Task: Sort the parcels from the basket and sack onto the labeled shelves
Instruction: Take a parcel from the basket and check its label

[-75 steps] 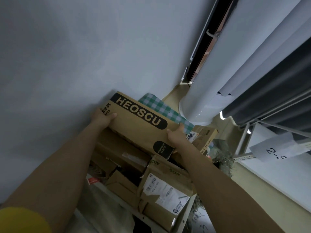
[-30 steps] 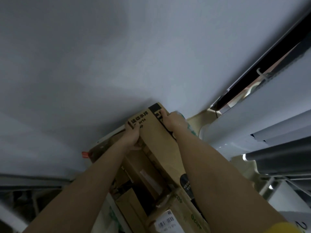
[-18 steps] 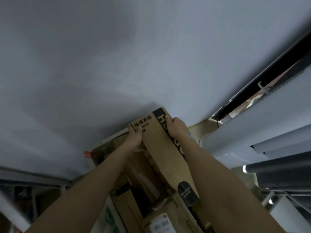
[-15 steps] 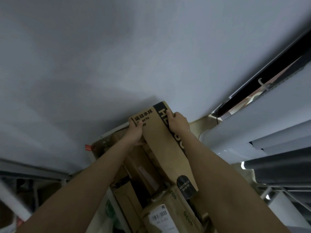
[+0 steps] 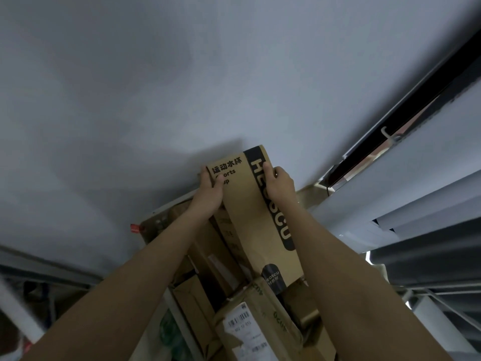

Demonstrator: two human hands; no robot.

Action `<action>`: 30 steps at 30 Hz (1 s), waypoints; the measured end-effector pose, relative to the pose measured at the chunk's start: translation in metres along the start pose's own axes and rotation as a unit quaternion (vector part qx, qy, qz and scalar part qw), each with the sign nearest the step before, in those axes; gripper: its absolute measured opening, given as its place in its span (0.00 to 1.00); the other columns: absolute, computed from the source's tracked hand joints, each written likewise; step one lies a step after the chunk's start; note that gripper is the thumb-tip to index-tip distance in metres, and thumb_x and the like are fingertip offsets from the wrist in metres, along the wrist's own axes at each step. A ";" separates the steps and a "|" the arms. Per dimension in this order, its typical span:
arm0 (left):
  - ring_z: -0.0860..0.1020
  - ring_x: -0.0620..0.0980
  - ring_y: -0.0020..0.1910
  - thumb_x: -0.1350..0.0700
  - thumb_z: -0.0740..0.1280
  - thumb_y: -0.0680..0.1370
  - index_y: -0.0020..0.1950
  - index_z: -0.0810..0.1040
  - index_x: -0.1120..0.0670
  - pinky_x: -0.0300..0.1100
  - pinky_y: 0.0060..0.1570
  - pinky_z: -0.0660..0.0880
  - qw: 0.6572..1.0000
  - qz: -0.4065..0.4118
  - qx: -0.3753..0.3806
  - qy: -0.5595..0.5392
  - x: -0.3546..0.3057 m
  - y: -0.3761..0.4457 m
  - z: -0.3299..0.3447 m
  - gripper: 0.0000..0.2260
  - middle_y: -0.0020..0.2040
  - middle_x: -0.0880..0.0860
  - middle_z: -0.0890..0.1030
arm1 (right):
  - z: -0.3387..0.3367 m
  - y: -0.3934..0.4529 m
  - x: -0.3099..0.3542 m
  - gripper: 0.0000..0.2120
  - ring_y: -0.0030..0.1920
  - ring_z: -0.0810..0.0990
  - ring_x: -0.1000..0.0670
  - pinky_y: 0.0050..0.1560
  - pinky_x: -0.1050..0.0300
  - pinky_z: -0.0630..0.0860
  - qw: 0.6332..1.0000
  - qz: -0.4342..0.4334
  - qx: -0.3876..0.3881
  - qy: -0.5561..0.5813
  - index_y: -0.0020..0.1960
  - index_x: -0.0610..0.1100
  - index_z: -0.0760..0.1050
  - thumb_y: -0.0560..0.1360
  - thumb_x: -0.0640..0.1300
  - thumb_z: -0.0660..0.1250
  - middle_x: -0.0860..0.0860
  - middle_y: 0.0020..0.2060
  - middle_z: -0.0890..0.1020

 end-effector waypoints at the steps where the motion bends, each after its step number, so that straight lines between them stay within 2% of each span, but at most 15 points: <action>1: 0.67 0.59 0.71 0.38 0.55 0.78 0.74 0.48 0.34 0.63 0.66 0.68 1.000 0.014 0.002 0.001 -0.005 -0.003 0.000 0.26 0.77 0.49 0.61 | -0.004 -0.002 0.000 0.24 0.41 0.73 0.50 0.37 0.58 0.67 1.000 -0.004 -0.007 0.015 0.50 0.39 0.72 0.82 0.60 0.53 0.50 0.40 0.75; 5: 0.67 0.53 0.70 0.44 0.56 0.82 0.78 0.48 0.41 0.59 0.66 0.69 0.998 0.058 -0.010 0.014 -0.028 -0.024 0.000 0.27 0.74 0.46 0.65 | -0.018 -0.014 0.003 0.22 0.39 0.71 0.56 0.37 0.63 0.67 0.997 -0.014 -0.041 0.056 0.53 0.39 0.73 0.83 0.57 0.53 0.52 0.40 0.75; 7: 0.68 0.48 0.67 0.47 0.55 0.83 0.78 0.49 0.45 0.54 0.67 0.69 0.996 0.088 -0.017 0.013 -0.034 -0.032 0.001 0.26 0.68 0.43 0.68 | -0.023 -0.018 0.004 0.20 0.41 0.73 0.55 0.39 0.61 0.68 0.997 -0.014 -0.043 0.070 0.53 0.41 0.72 0.83 0.57 0.52 0.53 0.40 0.75; 9: 0.69 0.46 0.63 0.49 0.56 0.83 0.78 0.50 0.44 0.51 0.64 0.71 0.994 0.105 -0.019 0.009 -0.038 -0.039 0.001 0.25 0.63 0.42 0.68 | -0.023 -0.021 0.007 0.19 0.46 0.75 0.50 0.43 0.56 0.69 0.998 -0.012 -0.031 0.060 0.54 0.43 0.70 0.83 0.58 0.52 0.50 0.45 0.77; 11: 0.71 0.48 0.63 0.49 0.57 0.83 0.77 0.53 0.44 0.51 0.60 0.73 0.994 0.109 -0.029 0.006 -0.039 -0.041 0.000 0.24 0.61 0.42 0.70 | -0.021 -0.024 0.013 0.20 0.52 0.75 0.47 0.49 0.52 0.70 0.999 -0.021 -0.020 0.032 0.58 0.44 0.68 0.82 0.60 0.53 0.46 0.55 0.78; 13: 0.74 0.51 0.63 0.47 0.60 0.81 0.76 0.53 0.43 0.54 0.60 0.75 0.994 0.105 -0.038 -0.002 -0.037 -0.040 -0.004 0.25 0.61 0.43 0.72 | -0.017 -0.031 0.028 0.30 0.65 0.71 0.44 0.63 0.45 0.70 0.998 -0.060 -0.007 0.013 0.71 0.49 0.61 0.77 0.66 0.58 0.45 0.66 0.71; 14: 0.74 0.52 0.63 0.45 0.61 0.81 0.77 0.53 0.42 0.57 0.60 0.74 0.994 0.098 -0.037 -0.010 -0.036 -0.040 -0.005 0.27 0.63 0.44 0.72 | -0.014 -0.035 0.038 0.37 0.71 0.65 0.43 0.69 0.42 0.65 0.996 -0.083 0.007 -0.009 0.76 0.53 0.54 0.74 0.69 0.60 0.45 0.72 0.65; 16: 0.70 0.54 0.69 0.41 0.59 0.80 0.77 0.51 0.42 0.59 0.63 0.72 0.995 0.089 -0.037 -0.012 -0.034 -0.038 -0.007 0.29 0.72 0.48 0.67 | -0.007 -0.039 0.060 0.47 0.77 0.52 0.41 0.75 0.39 0.53 0.989 -0.128 0.033 -0.069 0.78 0.60 0.41 0.70 0.73 0.63 0.44 0.78 0.50; 17: 0.67 0.54 0.71 0.40 0.57 0.81 0.77 0.52 0.43 0.58 0.65 0.70 0.995 0.089 -0.039 -0.008 -0.035 -0.039 -0.008 0.27 0.75 0.50 0.64 | -0.005 -0.038 0.070 0.48 0.78 0.47 0.40 0.76 0.39 0.50 0.985 -0.141 0.042 -0.096 0.78 0.62 0.39 0.69 0.73 0.63 0.43 0.79 0.45; 19: 0.71 0.53 0.66 0.42 0.50 0.83 0.73 0.62 0.49 0.52 0.61 0.73 0.993 0.102 -0.051 0.013 -0.038 -0.039 -0.013 0.21 0.70 0.54 0.71 | -0.001 -0.030 0.082 0.44 0.77 0.45 0.39 0.76 0.38 0.48 0.982 -0.132 0.052 -0.127 0.78 0.64 0.45 0.69 0.74 0.62 0.43 0.79 0.44; 21: 0.77 0.51 0.54 0.43 0.46 0.84 0.60 0.72 0.52 0.44 0.48 0.73 0.991 0.114 -0.051 0.056 -0.042 -0.041 -0.013 0.20 0.55 0.54 0.78 | 0.002 -0.018 0.081 0.36 0.75 0.52 0.37 0.74 0.40 0.55 0.984 -0.085 0.058 -0.144 0.75 0.59 0.58 0.72 0.72 0.61 0.42 0.76 0.53; 23: 0.77 0.51 0.51 0.45 0.46 0.84 0.56 0.73 0.52 0.44 0.48 0.74 0.992 0.102 -0.044 0.064 -0.036 -0.037 -0.013 0.19 0.50 0.53 0.78 | 0.003 -0.013 0.075 0.28 0.69 0.60 0.39 0.67 0.45 0.64 0.986 -0.053 0.040 -0.154 0.67 0.52 0.66 0.74 0.65 0.64 0.43 0.68 0.62; 25: 0.75 0.50 0.55 0.47 0.49 0.84 0.61 0.72 0.49 0.49 0.54 0.75 0.996 0.066 -0.051 0.019 -0.023 -0.029 -0.018 0.14 0.55 0.51 0.77 | 0.004 -0.012 0.070 0.22 0.66 0.61 0.41 0.63 0.47 0.68 0.990 -0.051 0.020 -0.128 0.62 0.48 0.68 0.75 0.58 0.66 0.45 0.63 0.64; 27: 0.74 0.51 0.57 0.47 0.55 0.83 0.68 0.68 0.49 0.50 0.55 0.75 0.997 0.035 -0.067 -0.017 -0.010 -0.021 -0.023 0.15 0.64 0.53 0.74 | 0.005 -0.012 0.066 0.21 0.66 0.60 0.42 0.63 0.47 0.69 0.995 -0.049 0.010 -0.089 0.63 0.48 0.67 0.74 0.55 0.67 0.45 0.63 0.64; 30: 0.66 0.60 0.70 0.36 0.63 0.75 0.76 0.56 0.48 0.58 0.65 0.69 0.995 -0.032 -0.081 -0.043 0.011 -0.010 -0.027 0.34 0.75 0.58 0.61 | 0.007 -0.010 0.063 0.33 0.69 0.58 0.41 0.67 0.44 0.65 0.995 -0.015 0.008 -0.102 0.73 0.52 0.58 0.73 0.57 0.66 0.44 0.67 0.63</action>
Point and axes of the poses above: each hand's wrist, its own y-axis towards the middle knuckle, its own z-axis out of the palm, x = y × z, the point moved 7 cm from there along y, towards the middle knuckle
